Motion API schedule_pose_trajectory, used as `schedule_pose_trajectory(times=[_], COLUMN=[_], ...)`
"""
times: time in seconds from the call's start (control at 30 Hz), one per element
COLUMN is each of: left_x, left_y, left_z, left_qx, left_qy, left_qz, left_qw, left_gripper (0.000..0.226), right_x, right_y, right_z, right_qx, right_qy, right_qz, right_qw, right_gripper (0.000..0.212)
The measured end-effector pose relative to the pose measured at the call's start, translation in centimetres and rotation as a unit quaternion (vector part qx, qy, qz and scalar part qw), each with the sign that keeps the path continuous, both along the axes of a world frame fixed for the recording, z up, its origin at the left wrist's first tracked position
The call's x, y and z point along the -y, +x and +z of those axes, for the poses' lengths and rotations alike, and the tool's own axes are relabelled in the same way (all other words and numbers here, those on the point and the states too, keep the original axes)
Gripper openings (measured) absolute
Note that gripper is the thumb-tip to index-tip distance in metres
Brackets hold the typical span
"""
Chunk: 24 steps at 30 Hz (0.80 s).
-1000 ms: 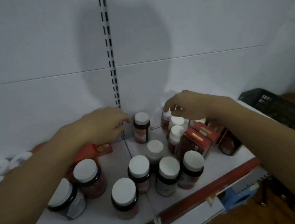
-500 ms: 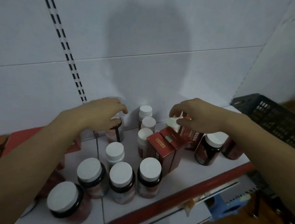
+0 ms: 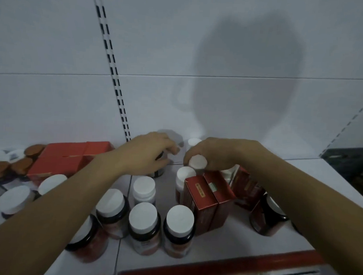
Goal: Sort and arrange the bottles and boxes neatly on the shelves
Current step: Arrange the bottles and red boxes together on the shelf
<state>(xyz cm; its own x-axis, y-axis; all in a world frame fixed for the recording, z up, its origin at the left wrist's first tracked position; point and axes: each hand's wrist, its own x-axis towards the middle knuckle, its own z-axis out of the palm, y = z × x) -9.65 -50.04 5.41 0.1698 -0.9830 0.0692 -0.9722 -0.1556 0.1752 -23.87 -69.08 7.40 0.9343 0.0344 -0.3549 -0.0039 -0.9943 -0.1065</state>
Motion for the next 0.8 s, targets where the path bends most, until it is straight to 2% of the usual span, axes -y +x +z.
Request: schedule_pose_trajectory(times=[0.1,0.27,0.37,0.5,0.63,0.8], left_x=[0.6,1.7,2.0,1.1,-2.5,-9.5], left_y=[-1.5,-2.5,-2.5,-2.2,0.6,5.4], left_z=[0.3,-0.4,-1.0,-0.6,2.2,5.1], left_qx=[-0.058,-0.134,-0.166,-0.136,-0.185,-0.237], left_qy=[0.016,0.066,0.047,0.037,-0.044,-0.149], left_qz=[-0.067,-0.130,-0.124,-0.127,-0.087,-0.009], left_qw=[0.996,0.980,0.977,0.982,0.978,0.960], left_gripper=[0.037,0.059,0.045,0.042,0.050,0.033], right_x=[1.0,3.7,4.2,3.6,2.4,-0.6], right_y=[-0.7,-3.0,-3.5,-3.3,-2.8,-0.8], right_z=[-0.7,-0.1,-0.2,0.2,1.9,4.6], right_qx=[0.038,0.152,0.217,0.245,0.259,0.316], right_qy=[0.030,0.077,0.096,0.112,0.102,0.123], right_qz=[-0.033,-0.118,-0.142,-0.153,-0.156,-0.141], right_qw=[0.998,0.978,0.961,0.951,0.948,0.930], right_gripper=[0.034,0.045,0.042,0.038,0.037,0.036])
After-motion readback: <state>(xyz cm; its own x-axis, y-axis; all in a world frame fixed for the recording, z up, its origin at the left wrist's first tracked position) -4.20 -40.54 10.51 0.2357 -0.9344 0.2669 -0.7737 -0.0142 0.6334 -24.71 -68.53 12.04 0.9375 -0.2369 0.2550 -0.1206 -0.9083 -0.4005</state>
